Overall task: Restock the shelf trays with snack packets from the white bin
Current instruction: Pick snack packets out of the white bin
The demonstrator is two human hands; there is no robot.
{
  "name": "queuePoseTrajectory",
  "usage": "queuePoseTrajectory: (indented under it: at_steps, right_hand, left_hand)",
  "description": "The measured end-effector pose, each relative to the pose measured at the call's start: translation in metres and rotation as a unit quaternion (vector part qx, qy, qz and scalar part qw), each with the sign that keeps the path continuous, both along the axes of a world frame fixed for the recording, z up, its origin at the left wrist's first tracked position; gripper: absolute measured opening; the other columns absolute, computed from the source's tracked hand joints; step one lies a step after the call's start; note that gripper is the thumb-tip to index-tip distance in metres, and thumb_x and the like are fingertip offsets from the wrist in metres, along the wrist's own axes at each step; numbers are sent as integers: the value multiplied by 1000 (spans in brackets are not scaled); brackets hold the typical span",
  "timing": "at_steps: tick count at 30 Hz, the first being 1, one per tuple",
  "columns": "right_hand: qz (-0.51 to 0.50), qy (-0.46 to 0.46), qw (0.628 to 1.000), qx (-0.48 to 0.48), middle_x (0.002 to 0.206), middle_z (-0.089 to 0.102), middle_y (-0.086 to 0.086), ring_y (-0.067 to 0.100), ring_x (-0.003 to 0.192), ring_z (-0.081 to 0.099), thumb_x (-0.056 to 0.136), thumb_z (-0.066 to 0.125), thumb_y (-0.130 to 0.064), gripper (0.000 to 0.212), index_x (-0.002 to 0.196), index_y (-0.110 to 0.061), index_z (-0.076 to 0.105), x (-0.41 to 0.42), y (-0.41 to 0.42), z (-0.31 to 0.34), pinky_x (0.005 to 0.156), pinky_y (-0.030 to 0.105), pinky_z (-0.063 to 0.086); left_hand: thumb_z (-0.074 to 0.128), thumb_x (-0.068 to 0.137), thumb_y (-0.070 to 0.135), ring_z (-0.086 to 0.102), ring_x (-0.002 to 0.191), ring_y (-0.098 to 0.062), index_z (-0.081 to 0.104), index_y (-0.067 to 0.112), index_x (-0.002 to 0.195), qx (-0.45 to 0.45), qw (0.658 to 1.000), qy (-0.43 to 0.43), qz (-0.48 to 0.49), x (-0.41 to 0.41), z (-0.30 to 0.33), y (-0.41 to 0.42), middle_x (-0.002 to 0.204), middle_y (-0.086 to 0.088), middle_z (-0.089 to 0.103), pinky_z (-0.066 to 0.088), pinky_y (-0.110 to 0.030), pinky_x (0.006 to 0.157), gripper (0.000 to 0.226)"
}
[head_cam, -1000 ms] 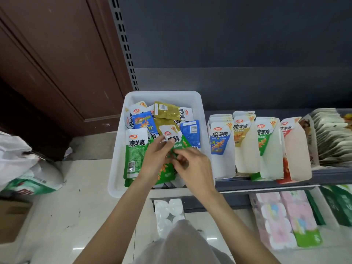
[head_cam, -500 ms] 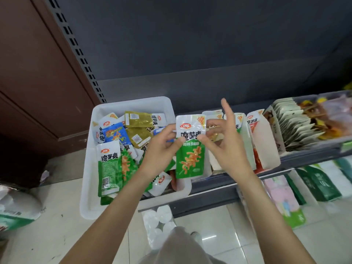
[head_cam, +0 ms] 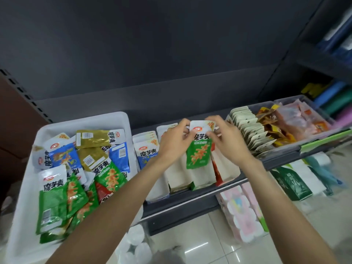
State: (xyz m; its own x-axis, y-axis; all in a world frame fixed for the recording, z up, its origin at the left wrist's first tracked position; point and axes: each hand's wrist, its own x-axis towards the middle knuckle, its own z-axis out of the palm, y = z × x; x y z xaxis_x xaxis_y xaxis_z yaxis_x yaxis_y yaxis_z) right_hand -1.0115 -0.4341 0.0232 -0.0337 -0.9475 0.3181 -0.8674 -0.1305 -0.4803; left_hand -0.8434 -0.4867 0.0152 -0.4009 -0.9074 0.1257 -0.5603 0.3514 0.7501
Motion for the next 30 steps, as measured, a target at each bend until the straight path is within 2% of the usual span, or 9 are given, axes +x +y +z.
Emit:
queuePoseTrajectory:
  at_steps: [4,10,15,17,19,22,25,27,30]
  right_hand:
    - [25,36,998,35,106,65,5,23,88,65,91,59,-14,32,121,-18,48,0,-13,-16,69,35,52]
    - [33,102,994,22,109,64,3,23,87,64,92,58,-16,30,119,-20,47,-4,-29,-23,63,31,49]
    - [5,186,982,-27,89,59,5,25,80,61,82,68,-13,10,91,-12,64,-1,-37,-45,53,33,52]
    - [-20,171,984,-44,92,58,7,26,80,61,80,70,-12,13,92,-11,65,2,-38,-51,51,33,52]
    - [-52,138,987,-60,98,57,8,26,81,61,83,68,-12,22,104,-12,63,7,-36,-50,52,33,51]
    - [-67,53,989,-119,106,57,7,23,89,60,90,60,-14,24,114,-12,60,23,-20,-40,65,34,51]
    - [-29,-50,991,-120,106,59,2,12,88,57,95,47,-24,25,114,-13,60,55,5,-30,70,20,43]
    - [19,-75,992,-96,102,63,1,9,87,57,95,46,-25,24,108,-13,62,84,18,-26,68,13,40]
    - [122,-49,990,-48,96,65,0,14,85,60,91,50,-18,18,99,-14,65,132,22,-28,67,24,50]
  left_hand:
    - [55,92,31,66,81,-17,59,17,98,-42,996,-59,44,0,-12,-7,88,5,70,51,-36,71,16]
    - [56,92,30,64,80,-16,59,22,104,-109,987,-118,26,0,-17,-16,85,6,68,48,-32,64,15]
    - [55,91,23,58,89,-18,64,22,96,-203,959,-195,26,-2,-25,-22,94,4,63,44,-30,57,10]
    - [56,90,23,58,90,-18,64,22,98,-204,960,-190,24,-2,-26,-23,96,4,63,46,-31,57,11]
    - [59,88,26,60,87,-17,65,23,100,-220,964,-150,24,3,-24,-22,93,6,64,48,-30,58,14]
    - [55,89,26,60,79,-14,66,21,99,-285,956,-55,29,25,-16,-9,88,8,66,48,-28,60,16]
    - [55,90,22,59,82,-12,69,15,96,-323,946,-12,31,71,-12,13,89,4,69,45,-25,72,17]
    - [54,90,23,58,86,-11,70,14,95,-304,951,-33,43,112,-14,28,90,5,69,43,-25,77,19]
    - [52,86,29,60,90,-15,68,19,100,-226,961,-137,86,176,-25,43,93,5,69,44,-29,80,23]
